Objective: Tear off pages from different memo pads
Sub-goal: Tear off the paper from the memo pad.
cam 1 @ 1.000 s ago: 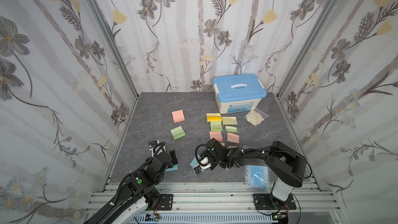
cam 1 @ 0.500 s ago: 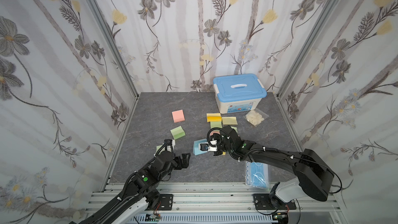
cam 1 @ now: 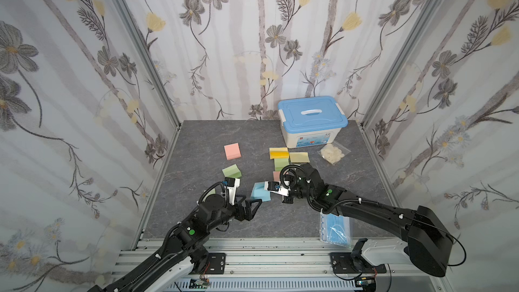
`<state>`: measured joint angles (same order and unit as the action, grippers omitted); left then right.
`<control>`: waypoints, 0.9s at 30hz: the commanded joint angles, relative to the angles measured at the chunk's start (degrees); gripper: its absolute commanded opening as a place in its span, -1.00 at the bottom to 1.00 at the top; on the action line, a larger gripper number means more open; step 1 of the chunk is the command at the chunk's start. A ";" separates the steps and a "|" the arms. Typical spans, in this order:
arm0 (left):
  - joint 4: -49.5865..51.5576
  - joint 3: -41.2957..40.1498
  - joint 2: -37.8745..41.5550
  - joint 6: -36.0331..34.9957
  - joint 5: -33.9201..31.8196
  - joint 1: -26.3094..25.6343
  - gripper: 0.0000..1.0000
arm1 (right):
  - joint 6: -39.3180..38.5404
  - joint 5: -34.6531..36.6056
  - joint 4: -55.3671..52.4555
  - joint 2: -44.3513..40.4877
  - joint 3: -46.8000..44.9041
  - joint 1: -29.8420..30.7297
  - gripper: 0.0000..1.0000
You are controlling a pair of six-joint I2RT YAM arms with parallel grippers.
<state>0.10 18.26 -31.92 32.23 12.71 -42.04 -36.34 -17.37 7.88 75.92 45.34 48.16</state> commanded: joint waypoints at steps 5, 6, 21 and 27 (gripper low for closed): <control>-7.39 -0.50 -1.62 1.52 1.17 -0.49 1.00 | 6.79 -4.32 0.85 -1.56 -0.18 0.35 -1.00; -7.88 -0.51 -2.14 1.62 1.24 -0.65 1.00 | 7.77 -4.48 0.85 -1.51 -0.17 0.38 -1.00; -3.87 1.31 -5.23 1.09 -2.50 -2.06 -0.39 | 11.45 -6.43 -0.62 -2.26 0.18 0.37 -1.00; 0.19 1.91 -4.98 1.34 -5.49 -2.08 -0.90 | 11.29 -4.67 -2.11 -2.79 0.30 0.18 -1.00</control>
<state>-2.81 19.64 -37.32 33.63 10.63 -44.23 -25.93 -22.52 5.89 73.80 45.25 48.42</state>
